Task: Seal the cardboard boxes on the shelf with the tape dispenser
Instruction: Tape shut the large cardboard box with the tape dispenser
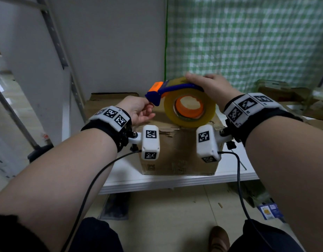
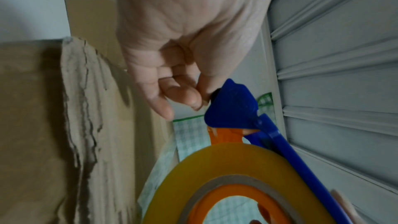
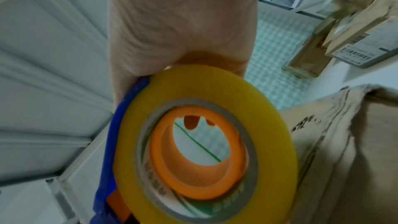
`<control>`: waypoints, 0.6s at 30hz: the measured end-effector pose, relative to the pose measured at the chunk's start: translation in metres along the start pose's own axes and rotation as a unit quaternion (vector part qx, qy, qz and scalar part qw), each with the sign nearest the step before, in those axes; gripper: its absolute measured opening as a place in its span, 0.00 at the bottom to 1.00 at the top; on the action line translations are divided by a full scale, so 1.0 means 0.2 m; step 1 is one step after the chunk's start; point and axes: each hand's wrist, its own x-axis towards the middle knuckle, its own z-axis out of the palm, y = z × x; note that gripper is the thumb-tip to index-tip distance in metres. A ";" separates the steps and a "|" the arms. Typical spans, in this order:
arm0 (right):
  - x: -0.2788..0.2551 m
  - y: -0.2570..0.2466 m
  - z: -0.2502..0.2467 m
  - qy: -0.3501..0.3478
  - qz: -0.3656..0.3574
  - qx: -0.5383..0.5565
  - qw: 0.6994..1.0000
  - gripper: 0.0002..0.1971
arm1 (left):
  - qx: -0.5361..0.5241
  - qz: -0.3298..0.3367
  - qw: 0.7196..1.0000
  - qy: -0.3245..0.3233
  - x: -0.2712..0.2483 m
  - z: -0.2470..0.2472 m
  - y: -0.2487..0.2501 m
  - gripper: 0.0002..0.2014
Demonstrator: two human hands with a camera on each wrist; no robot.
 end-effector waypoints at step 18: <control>-0.10 -0.22 -0.04 -0.096 0.044 -0.214 0.971 0.21 | 0.049 0.066 0.992 0.101 -0.03 -0.28 -0.15 0.10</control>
